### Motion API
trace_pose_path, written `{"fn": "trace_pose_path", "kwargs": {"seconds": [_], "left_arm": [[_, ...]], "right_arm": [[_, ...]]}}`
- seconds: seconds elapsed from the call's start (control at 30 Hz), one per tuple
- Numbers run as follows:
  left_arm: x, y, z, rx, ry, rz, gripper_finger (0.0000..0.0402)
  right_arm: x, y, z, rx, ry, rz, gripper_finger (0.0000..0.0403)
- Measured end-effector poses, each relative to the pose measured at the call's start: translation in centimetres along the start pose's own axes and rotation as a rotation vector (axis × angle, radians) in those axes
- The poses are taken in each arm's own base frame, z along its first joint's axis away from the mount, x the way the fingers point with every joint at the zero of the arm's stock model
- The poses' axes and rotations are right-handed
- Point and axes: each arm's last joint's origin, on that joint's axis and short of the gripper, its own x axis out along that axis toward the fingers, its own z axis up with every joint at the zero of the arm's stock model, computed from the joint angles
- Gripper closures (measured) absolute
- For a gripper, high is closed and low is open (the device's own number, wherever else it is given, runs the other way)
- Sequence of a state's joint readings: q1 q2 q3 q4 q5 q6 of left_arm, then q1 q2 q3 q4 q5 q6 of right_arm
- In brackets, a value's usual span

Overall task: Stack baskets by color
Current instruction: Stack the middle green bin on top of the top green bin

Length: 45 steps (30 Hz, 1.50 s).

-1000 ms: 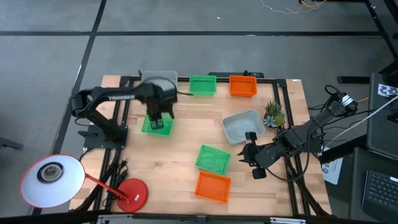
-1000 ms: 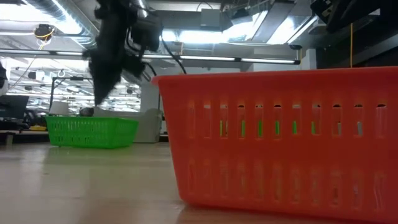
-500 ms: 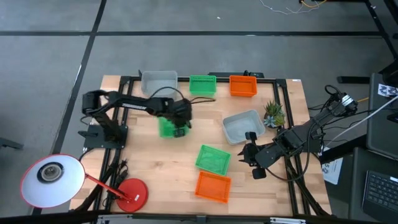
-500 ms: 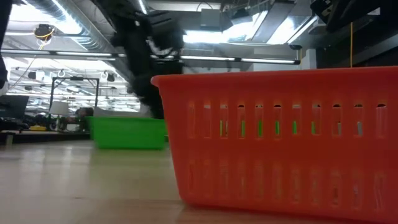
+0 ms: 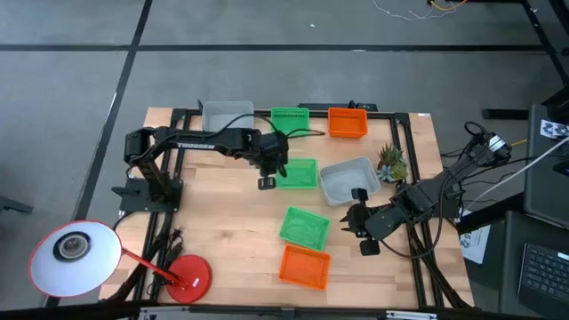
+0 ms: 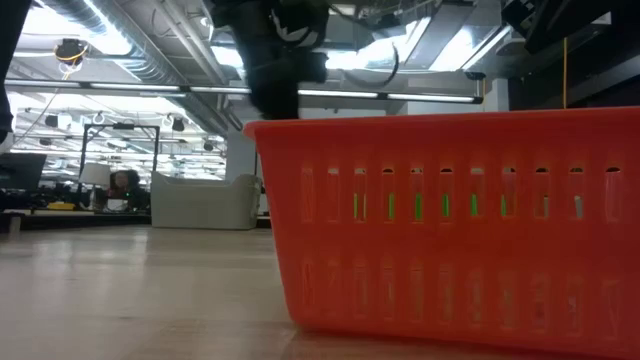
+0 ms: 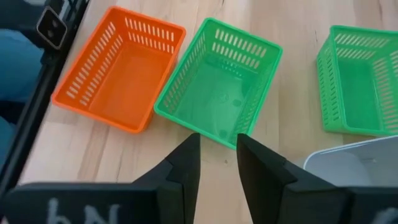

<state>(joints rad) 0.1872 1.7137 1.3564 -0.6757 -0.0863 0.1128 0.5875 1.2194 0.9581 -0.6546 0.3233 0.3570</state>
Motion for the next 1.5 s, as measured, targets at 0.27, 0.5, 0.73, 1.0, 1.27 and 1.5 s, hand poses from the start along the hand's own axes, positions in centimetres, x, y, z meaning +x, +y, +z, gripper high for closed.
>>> {"fn": "trace_pose_path", "kwargs": {"seconds": [0.27,0.5,0.73,1.0,1.27,1.5], "left_arm": [[0.5,-1.6,-2.3,-0.029,0.190,-0.002,0.0352],[0.2,-3.4,-3.1,0.069,0.261,-0.032,0.0352],[-3.6,-3.3,-4.9,0.122,0.330,-0.045,0.0352],[-6.1,-2.8,-7.6,0.069,0.070,-0.022,0.0352],[-5.0,-2.7,-7.2,0.005,-0.177,-0.004,0.0352],[-5.0,-3.0,-7.8,0.192,-0.120,-0.029,0.0352]], "right_arm": [[0.0,0.0,0.0,-0.026,-0.006,-0.018,0.0299],[0.1,-0.6,0.4,0.080,-0.048,-0.073,0.0299],[0.7,-3.1,1.0,0.219,0.019,-0.052,0.0299],[1.1,-5.8,0.6,0.259,0.102,-0.117,0.0299],[1.2,-5.9,0.8,0.189,0.094,-0.087,0.0299],[1.4,-7.1,2.3,0.196,-0.052,-0.170,0.0299]]}}
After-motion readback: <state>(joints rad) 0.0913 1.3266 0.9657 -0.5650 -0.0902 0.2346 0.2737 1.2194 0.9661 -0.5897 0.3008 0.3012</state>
